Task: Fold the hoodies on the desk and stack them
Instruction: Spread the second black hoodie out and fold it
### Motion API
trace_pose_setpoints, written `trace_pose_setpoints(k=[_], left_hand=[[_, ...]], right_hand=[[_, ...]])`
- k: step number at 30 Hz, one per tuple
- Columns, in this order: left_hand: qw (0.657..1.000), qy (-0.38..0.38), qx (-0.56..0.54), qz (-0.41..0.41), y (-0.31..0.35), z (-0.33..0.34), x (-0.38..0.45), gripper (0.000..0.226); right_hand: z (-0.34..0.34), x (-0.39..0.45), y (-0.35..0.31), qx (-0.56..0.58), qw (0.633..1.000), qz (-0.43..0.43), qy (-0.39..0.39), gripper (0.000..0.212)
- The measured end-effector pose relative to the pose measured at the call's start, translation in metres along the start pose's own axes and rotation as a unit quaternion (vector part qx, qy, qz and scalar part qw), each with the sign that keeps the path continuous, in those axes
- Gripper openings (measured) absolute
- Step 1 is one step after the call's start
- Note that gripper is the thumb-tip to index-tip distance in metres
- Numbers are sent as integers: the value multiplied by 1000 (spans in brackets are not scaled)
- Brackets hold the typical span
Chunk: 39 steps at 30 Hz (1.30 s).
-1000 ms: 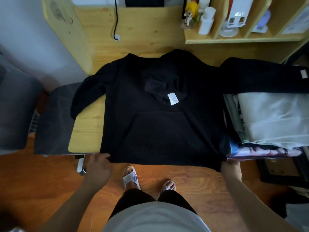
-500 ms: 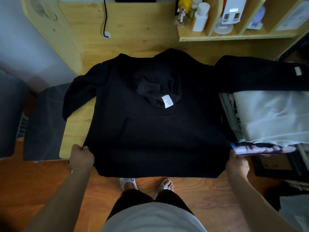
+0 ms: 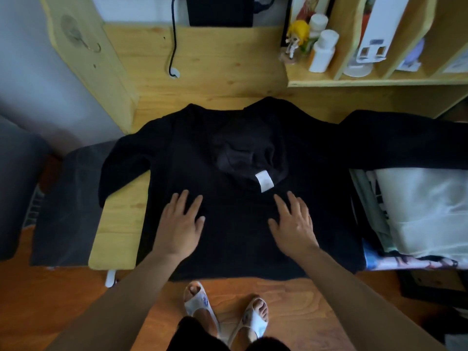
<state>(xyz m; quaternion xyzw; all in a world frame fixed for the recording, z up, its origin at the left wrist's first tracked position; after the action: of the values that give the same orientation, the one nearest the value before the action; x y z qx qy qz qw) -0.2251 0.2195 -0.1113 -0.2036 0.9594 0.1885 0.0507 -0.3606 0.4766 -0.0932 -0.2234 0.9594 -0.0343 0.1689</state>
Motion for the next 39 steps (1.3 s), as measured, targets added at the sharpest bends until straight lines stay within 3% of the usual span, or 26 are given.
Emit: trace_pose_setpoints(k=[4, 11, 15, 17, 19, 21, 23, 25, 27, 29, 30, 33, 34, 35, 37, 38, 39], left_hand=[[997, -60, 36, -23, -36, 15, 41, 65], [993, -84, 20, -83, -86, -9, 94, 66], [984, -161, 16, -74, -91, -16, 101, 69], [978, -197, 18, -69, -90, -20, 103, 74], [971, -226, 26, -69, -88, -25, 104, 85], [967, -242, 22, -75, -83, -28, 104, 95], [965, -249, 13, -82, -80, -31, 105, 98], [964, -249, 1, -92, -79, -33, 104, 98], [960, -253, -16, -116, -76, -34, 104, 96], [955, -257, -28, -145, -67, -38, 106, 89], [954, -251, -33, -159, -61, -42, 107, 83], [959, -139, -161, -187, -37, -60, 110, 66], [940, -91, -263, -198, -29, -65, 111, 67], [894, -65, -391, -210, -20, -68, 111, 73], [752, -80, -612, -232, 7, -73, 109, 89], [705, -97, -662, -235, 21, -75, 111, 91], [686, -105, -685, -222, 32, -77, 115, 86]], right_hand=[[21, 37, -6, -92, 986, 62, -128, 74], [13, 86, -43, -88, 988, 12, -129, 82], [-10, 104, -60, -68, 975, 73, -199, 81], [-32, 112, -75, -40, 981, 130, -142, 60], [-57, 124, -100, 9, 992, 114, 57, 41], [-76, 141, -126, 63, 977, 44, 201, 59], [-82, 171, -140, 55, 981, 16, 183, 93], [-76, 206, -133, 48, 994, 69, 69, 107], [-65, 223, -114, 10, 994, 110, -19, 81], [-70, 223, -97, 13, 992, 123, -7, 36], [-76, 217, -92, 62, 990, 129, 14, 24], [-106, 178, -88, 283, 947, 132, 78, 22], [-115, 161, -87, 350, 923, 125, 98, 24], [-121, 144, -86, 411, 898, 116, 105, 24], [-128, 113, -84, 505, 854, 95, 85, 22], [-130, 102, -82, 534, 838, 86, 70, 20], [-132, 94, -80, 546, 832, 79, 57, 19]])
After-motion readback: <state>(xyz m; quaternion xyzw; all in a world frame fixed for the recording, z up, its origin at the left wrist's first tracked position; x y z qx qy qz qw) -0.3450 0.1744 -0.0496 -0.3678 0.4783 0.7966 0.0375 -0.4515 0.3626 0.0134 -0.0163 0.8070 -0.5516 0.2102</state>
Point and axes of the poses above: each hand's wrist, its own x-axis towards the middle knuckle, its own z-axis out of the palm, y = z × x, the point moved 3 cm from there along x, towards the middle knuckle, and after that the axes turned 12 degrees about -x, right-handed, at the moved point
